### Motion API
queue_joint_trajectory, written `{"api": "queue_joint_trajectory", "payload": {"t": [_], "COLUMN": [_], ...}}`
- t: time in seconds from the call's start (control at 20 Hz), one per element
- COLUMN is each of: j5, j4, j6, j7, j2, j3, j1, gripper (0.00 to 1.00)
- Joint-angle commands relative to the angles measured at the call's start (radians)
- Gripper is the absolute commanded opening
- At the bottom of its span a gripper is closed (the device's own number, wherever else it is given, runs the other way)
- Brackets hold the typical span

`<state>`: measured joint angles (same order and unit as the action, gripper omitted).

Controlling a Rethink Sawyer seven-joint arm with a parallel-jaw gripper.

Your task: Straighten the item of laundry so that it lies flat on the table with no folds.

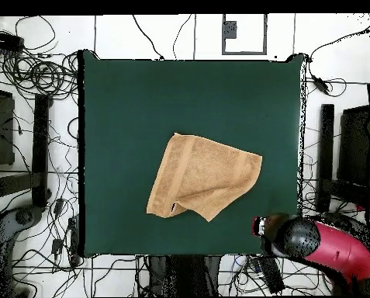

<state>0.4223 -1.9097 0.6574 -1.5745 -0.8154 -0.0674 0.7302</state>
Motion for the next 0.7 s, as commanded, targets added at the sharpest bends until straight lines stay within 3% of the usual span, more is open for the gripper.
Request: {"api": "queue_joint_trajectory", "payload": {"t": [0.05, 0.45, 0.7], "j5": [-0.170, -0.174, -0.220], "j4": [-0.139, -0.113, -0.162], "j6": [-0.003, 0.052, -0.064], "j7": [0.105, 0.018, -0.038], "j2": [0.010, 0.090, 0.104], "j3": [-0.216, -0.222, -0.259], "j1": [0.212, 0.201, 0.228], "gripper": [1.00, 1.00, 1.00]}}
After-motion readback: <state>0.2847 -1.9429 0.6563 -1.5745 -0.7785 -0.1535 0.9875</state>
